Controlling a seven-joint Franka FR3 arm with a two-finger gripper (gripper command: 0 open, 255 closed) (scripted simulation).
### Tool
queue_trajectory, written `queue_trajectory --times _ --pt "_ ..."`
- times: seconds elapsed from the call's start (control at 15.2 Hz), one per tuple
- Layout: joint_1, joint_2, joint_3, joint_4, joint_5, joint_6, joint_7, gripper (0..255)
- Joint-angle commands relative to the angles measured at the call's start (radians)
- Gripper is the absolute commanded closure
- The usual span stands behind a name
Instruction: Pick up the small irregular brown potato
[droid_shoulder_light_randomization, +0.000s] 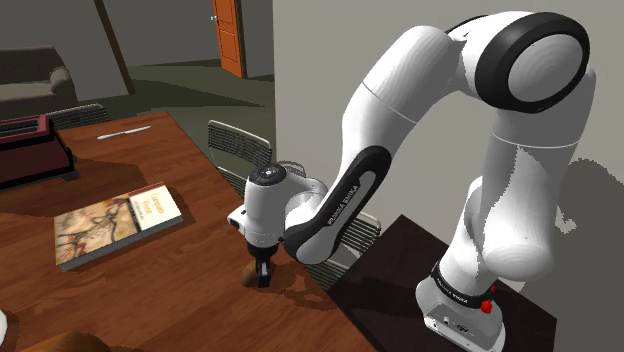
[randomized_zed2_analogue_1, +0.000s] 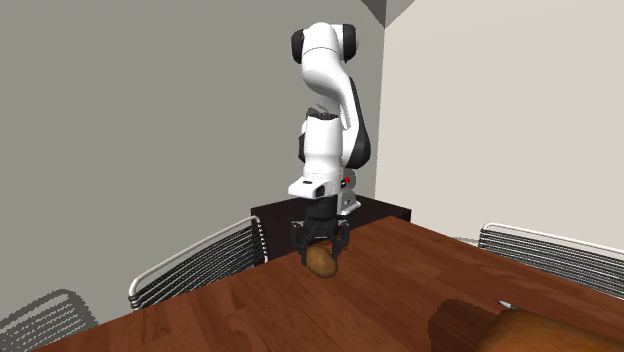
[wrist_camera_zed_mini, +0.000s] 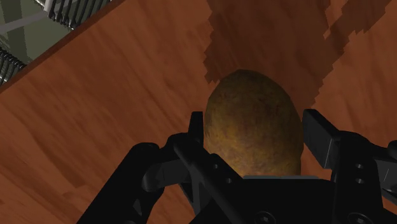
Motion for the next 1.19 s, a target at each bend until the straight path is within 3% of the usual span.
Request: queue_trajectory --times 0.0,1.12 --pt "-0.002 -0.001 0.0 0.0 0.001 -0.001 -0.002 255" --pt "-0.032 -0.196 0.051 0.014 0.151 -0.199 -0.113 255"
